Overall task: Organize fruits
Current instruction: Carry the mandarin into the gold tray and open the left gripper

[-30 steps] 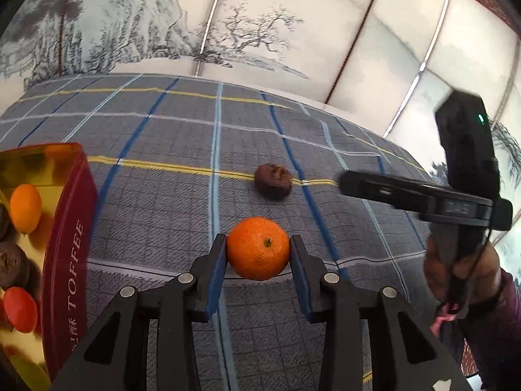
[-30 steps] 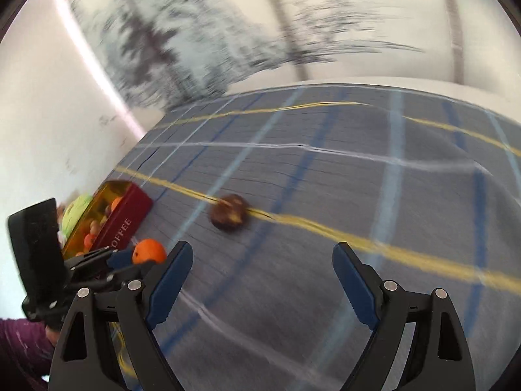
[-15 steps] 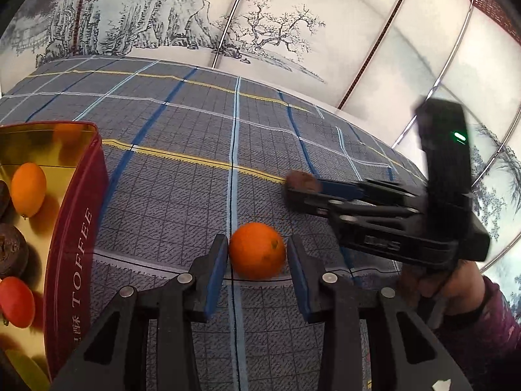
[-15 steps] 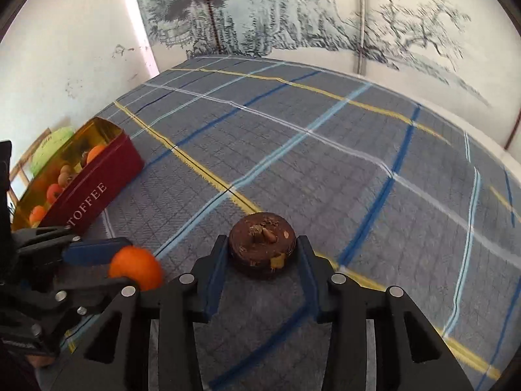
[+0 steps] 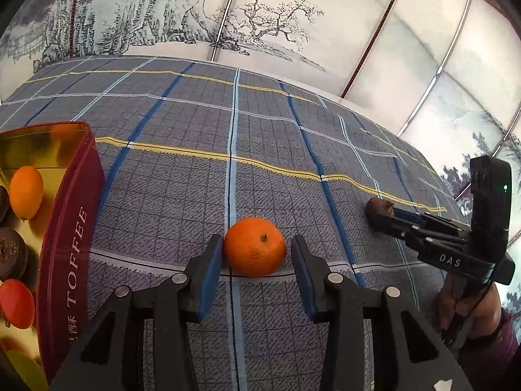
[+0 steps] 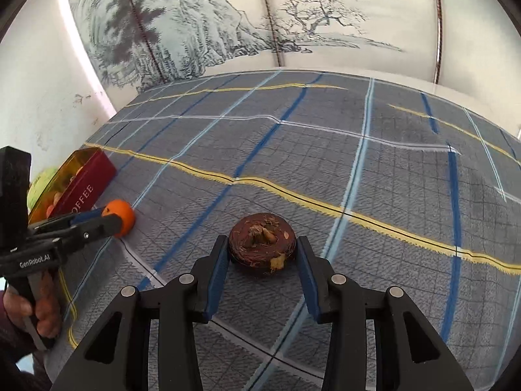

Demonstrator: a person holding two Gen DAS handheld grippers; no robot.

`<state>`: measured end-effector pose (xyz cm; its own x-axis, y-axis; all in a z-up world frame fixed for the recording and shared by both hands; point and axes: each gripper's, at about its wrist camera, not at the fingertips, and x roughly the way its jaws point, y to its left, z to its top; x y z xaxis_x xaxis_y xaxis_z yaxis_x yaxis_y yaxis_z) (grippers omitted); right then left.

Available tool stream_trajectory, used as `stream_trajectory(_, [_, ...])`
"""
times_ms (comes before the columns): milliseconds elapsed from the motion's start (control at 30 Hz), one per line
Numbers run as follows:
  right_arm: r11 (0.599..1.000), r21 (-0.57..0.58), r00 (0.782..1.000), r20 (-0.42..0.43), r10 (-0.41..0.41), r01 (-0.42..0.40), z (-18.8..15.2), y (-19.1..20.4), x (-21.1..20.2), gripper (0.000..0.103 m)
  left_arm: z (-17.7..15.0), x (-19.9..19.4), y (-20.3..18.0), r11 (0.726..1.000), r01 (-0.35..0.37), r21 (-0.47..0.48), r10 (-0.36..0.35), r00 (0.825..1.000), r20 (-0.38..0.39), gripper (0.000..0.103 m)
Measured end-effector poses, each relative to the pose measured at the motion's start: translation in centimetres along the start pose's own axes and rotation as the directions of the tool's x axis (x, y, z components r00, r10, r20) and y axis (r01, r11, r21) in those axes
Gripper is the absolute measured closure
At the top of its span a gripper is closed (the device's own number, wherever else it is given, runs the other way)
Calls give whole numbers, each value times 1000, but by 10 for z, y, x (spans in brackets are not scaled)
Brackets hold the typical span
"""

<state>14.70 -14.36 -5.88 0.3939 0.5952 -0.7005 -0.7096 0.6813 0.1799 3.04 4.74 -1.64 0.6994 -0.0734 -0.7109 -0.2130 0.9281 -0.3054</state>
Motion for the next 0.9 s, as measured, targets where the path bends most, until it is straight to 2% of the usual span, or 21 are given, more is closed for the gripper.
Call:
stream_trajectory(233, [1000,-12,1000,-7,-16,16,2,2,1,60,0,0,-7,999,-23,26,23,1000,-2,70])
stream_trajectory(467, [999,-22,1000,-10,-28,28,5,5,3,60,-10,-16,-12,998,-62,24,61,997,52,70])
stream_trajectory(700, [997,-48,998,-15,-58,57,7,10,5,60,-27,-51,-31,997,-23,68,19,998,60,70])
stream_trajectory(900, [996,-59,997,-16,-71,70,8,12,6,60,-25,-96,-11,1000,-15,11,14,994,108,70])
